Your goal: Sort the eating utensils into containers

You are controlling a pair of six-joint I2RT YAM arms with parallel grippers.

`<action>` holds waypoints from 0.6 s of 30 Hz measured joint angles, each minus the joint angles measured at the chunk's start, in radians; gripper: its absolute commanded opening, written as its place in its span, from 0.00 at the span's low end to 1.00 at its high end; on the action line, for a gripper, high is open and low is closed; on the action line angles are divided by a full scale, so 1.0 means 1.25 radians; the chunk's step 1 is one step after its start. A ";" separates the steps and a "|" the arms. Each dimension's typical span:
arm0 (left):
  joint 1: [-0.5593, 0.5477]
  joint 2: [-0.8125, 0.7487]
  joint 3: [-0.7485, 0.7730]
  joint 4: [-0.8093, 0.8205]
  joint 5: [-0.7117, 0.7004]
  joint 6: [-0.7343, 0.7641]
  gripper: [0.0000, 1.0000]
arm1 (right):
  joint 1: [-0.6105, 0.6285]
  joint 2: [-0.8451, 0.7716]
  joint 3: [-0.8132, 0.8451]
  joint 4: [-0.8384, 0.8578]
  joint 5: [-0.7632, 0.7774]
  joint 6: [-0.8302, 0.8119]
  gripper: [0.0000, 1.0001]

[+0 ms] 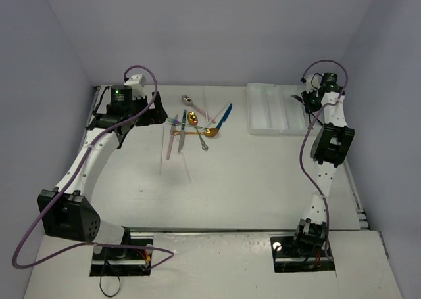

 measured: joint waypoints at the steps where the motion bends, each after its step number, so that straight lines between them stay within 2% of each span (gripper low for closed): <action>1: 0.000 0.000 0.000 0.000 -0.001 0.000 0.92 | 0.000 0.000 0.000 0.001 -0.001 0.000 0.20; 4: 0.001 0.000 0.000 0.000 -0.002 0.000 0.92 | 0.000 0.000 0.000 0.004 -0.005 -0.002 0.10; 10: 0.001 0.002 0.000 0.000 -0.002 0.000 0.92 | 0.000 0.000 -0.001 0.016 -0.022 -0.018 0.01; 18: 0.001 0.004 0.000 0.001 -0.002 0.000 0.92 | 0.000 -0.019 -0.036 0.028 -0.039 -0.026 0.00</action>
